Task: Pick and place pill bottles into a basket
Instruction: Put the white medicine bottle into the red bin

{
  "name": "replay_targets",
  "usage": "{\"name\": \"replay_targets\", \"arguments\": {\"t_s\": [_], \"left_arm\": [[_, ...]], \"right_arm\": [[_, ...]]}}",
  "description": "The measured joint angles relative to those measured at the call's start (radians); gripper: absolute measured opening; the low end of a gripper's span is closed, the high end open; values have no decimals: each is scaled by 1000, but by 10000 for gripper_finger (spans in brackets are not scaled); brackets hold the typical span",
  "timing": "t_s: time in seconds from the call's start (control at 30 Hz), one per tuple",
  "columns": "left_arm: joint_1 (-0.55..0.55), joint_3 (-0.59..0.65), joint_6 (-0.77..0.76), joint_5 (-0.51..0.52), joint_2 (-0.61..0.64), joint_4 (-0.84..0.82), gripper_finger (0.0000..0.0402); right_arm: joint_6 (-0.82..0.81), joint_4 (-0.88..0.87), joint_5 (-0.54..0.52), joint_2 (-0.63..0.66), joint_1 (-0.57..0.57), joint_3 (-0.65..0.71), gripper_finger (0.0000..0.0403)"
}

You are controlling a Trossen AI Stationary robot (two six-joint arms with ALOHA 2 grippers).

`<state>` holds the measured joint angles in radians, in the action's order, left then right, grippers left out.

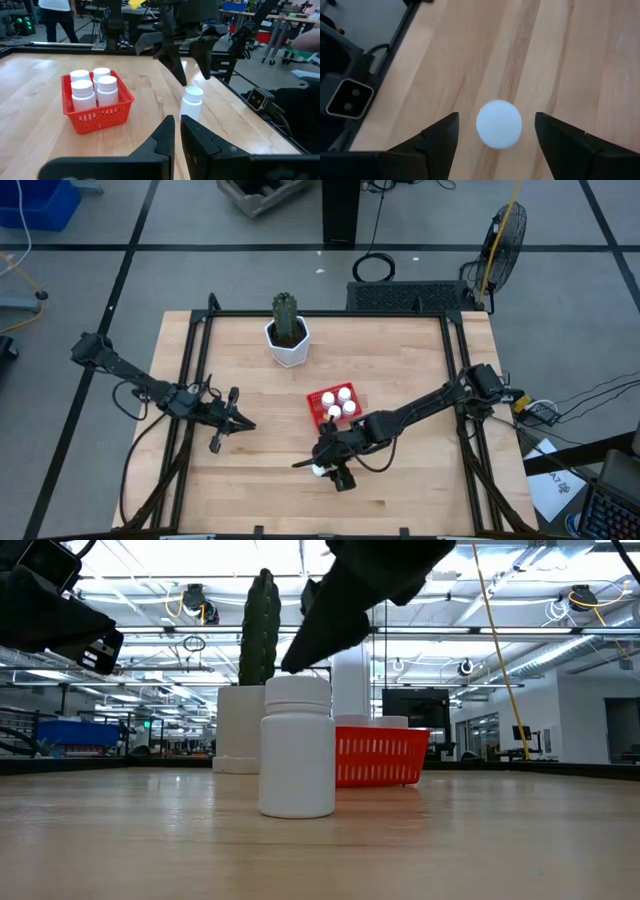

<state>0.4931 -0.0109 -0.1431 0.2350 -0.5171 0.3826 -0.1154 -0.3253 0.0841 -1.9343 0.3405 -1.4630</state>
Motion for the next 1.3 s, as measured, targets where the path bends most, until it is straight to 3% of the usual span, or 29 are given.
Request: {"name": "replay_targets", "arguments": {"t_s": [0.83,1.3], "left_arm": [[0,0,3,0,0,-13,35],[0,0,2,0,0,-14,35]], "right_arm": [[26,67,-6,-60,15,1,252],[34,64,-8,-60,15,1,178]]}}
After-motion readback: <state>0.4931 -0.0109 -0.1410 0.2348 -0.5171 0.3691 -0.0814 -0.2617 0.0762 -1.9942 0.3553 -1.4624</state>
